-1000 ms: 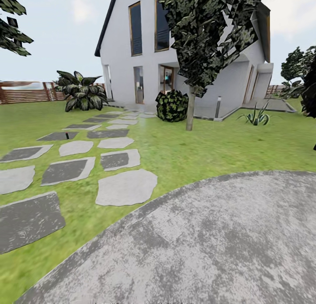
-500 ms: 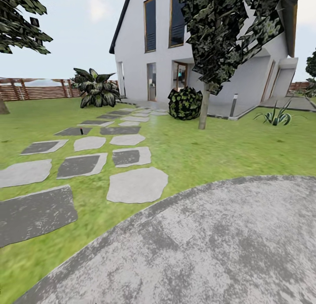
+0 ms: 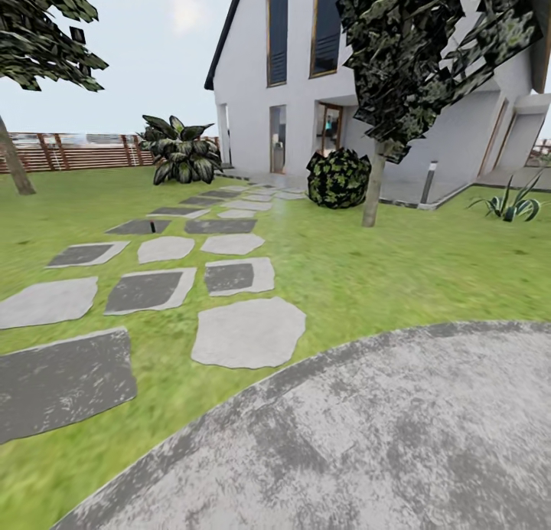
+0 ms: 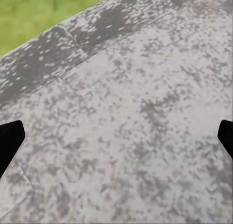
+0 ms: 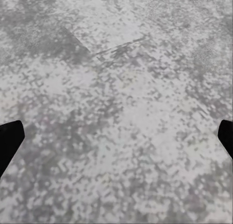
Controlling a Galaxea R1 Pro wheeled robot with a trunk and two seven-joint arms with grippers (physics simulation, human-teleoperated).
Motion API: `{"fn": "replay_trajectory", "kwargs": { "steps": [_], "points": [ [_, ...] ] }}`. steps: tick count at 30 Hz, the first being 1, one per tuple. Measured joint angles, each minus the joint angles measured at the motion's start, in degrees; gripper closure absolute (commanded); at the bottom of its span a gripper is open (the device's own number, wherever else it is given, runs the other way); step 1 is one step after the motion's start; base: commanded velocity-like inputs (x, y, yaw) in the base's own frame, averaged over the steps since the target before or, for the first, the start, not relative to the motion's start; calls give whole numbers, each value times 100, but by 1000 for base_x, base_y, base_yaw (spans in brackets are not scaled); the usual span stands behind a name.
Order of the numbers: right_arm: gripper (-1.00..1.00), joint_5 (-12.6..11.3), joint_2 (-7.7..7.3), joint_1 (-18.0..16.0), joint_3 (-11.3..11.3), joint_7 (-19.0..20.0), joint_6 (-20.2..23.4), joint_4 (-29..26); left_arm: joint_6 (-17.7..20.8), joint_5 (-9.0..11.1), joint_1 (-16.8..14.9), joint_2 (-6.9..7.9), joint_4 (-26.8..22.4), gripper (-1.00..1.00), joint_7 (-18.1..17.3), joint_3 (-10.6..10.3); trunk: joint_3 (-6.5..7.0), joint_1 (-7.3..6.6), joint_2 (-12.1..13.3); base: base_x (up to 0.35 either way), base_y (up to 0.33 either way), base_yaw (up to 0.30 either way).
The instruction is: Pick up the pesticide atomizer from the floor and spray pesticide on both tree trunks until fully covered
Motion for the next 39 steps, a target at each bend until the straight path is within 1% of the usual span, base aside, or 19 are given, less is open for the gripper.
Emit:
{"fn": "replay_trajectory", "kwargs": {
  "steps": [1,3,5,12,21,39],
  "points": [
    [-100,95,-1,0,-1,-2,-4,0,0,0,0,0,0,-100,-1,0,0,0,0,340,0,3],
    [-100,369,-1,0,-2,-13,-4,0,0,0,0,-6,0,-100,-2,0,0,0,0,340,0,1],
    [-100,436,-2,0,-6,-14,0,1,0,-4,0,-8,0,-100,-2,0,-1,0,0,340,0,0],
    [-100,472,-2,0,-5,-15,-6,4,0,-6,0,-3,18,-100,-2,0,-1,0,0,340,0,0],
    [-100,468,6,-1,-10,-30,-10,15,-8,-8,0,4,225,-100,-1,16,-5,0,0,340,0,28],
    [-100,472,7,-2,-11,-31,-11,28,-8,-9,1,8,236,-100,-1,17,-96,0,0,340,0,204]
  ]
}}
